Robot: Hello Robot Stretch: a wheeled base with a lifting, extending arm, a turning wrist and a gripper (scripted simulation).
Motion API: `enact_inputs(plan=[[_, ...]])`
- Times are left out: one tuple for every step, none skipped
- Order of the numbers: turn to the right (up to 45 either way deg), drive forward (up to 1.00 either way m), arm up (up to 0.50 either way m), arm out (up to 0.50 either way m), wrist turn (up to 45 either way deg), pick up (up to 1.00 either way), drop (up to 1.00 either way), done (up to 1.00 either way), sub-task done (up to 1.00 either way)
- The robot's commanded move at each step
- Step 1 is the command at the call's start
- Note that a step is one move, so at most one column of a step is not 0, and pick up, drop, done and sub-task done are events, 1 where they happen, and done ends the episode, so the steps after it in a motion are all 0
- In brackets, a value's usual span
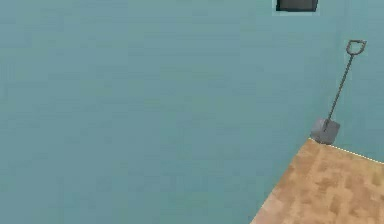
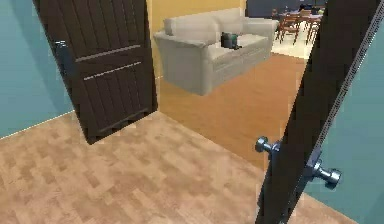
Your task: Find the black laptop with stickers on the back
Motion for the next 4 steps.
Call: enact_inputs(plan=[[45.0, 0.00, 0.00, 0.00, 0.0, 0.00, 0.00, 0.00, 0.00], [21.0, 0.00, 0.00, 0.00, 0.0, 0.00, 0.00, 0.00, 0.00], [0.0, 0.30, 0.00, 0.00, 0.0, 0.00, 0.00, 0.00, 0.00], [30.0, 0.00, 0.00, 0.00, 0.0, 0.00, 0.00, 0.00, 0.00]])
